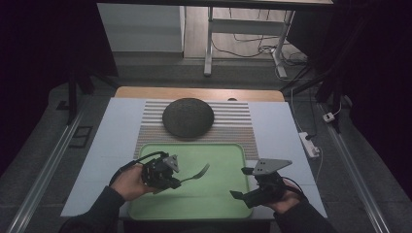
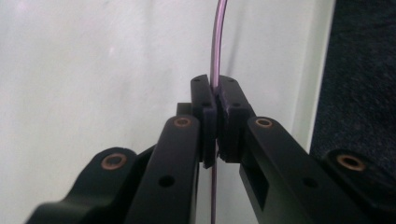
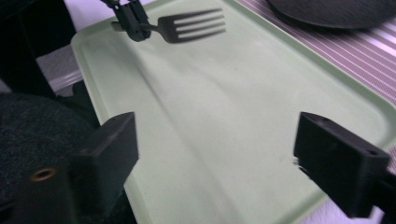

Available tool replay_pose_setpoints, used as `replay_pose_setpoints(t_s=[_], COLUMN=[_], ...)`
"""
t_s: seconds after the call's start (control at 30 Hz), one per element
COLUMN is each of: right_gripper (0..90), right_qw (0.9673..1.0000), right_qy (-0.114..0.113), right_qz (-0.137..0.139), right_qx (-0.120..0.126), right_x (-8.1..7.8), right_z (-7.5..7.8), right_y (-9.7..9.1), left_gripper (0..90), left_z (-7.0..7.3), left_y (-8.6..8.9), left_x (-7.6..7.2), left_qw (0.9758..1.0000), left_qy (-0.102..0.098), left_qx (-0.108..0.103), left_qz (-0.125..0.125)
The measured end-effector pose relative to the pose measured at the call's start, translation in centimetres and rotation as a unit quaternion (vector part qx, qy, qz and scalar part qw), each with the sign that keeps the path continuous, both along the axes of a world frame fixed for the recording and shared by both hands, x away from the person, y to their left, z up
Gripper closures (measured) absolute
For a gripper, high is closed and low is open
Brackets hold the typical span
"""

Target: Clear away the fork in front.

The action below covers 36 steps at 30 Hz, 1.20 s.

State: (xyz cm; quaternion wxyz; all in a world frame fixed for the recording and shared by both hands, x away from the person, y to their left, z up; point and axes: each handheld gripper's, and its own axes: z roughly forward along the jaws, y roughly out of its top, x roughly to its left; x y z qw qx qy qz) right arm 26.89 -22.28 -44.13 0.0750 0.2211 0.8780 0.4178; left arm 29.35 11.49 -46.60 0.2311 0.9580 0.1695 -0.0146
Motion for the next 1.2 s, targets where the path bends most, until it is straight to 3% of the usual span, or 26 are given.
replay_pose_setpoints(t_s=[0.17, 0.27, 0.37, 0.47, 0.7, 0.77, 0.93, 1.07, 1.1, 1.2], right_gripper=[3.8, 0.1, 0.0, 0.0, 0.0, 0.0, 0.0, 0.0, 0.0, 0.0], right_qw=[0.9989, 0.9983, 0.9970, 0.9953, 0.9926, 0.9919, 0.9909, 0.9917, 0.9920, 0.9926], right_qy=[0.004, 0.005, -0.003, -0.012, -0.013, -0.014, -0.006, -0.001, -0.001, -0.002], right_qz=[-0.045, -0.056, -0.077, -0.096, -0.121, -0.126, -0.134, -0.128, -0.125, -0.119], right_qx=[-0.016, -0.014, -0.011, -0.008, -0.007, -0.012, -0.012, -0.014, -0.017, -0.026], right_x=[-1.1, -1.3, -1.7, -2.0, -2.8, -3.0, -3.4, -3.5, -3.6, -3.7], right_z=[-0.8, -0.9, -1.0, -1.0, -1.2, -1.2, -1.2, -1.2, -1.2, -1.2], right_y=[-1.3, -1.8, -2.5, -3.2, -4.5, -4.8, -5.3, -5.4, -5.3, -5.1], left_gripper=[86.4, 86.4, 86.4, 86.4, 86.4, 86.4, 86.2, 86.2, 86.2, 86.1], left_z=[0.0, 0.1, 0.1, 0.0, -0.1, -0.4, -1.3, -2.3, -2.6, -3.2], left_y=[0.5, 1.1, 2.0, 3.0, 4.9, 5.4, 6.3, 6.6, 6.7, 6.7], left_x=[-0.1, -0.3, -0.6, -0.8, -1.5, -1.6, -1.5, -1.2, -1.1, -0.9], left_qw=[0.9988, 0.9968, 0.9932, 0.9874, 0.9707, 0.9638, 0.9432, 0.9297, 0.9270, 0.9217], left_qy=[0.009, 0.015, 0.021, 0.027, 0.043, 0.049, 0.077, 0.103, 0.107, 0.118], left_qx=[0.004, -0.003, -0.011, -0.020, -0.035, -0.037, -0.036, -0.021, -0.017, -0.002], left_qz=[0.048, 0.078, 0.114, 0.154, 0.234, 0.259, 0.321, 0.353, 0.359, 0.370])
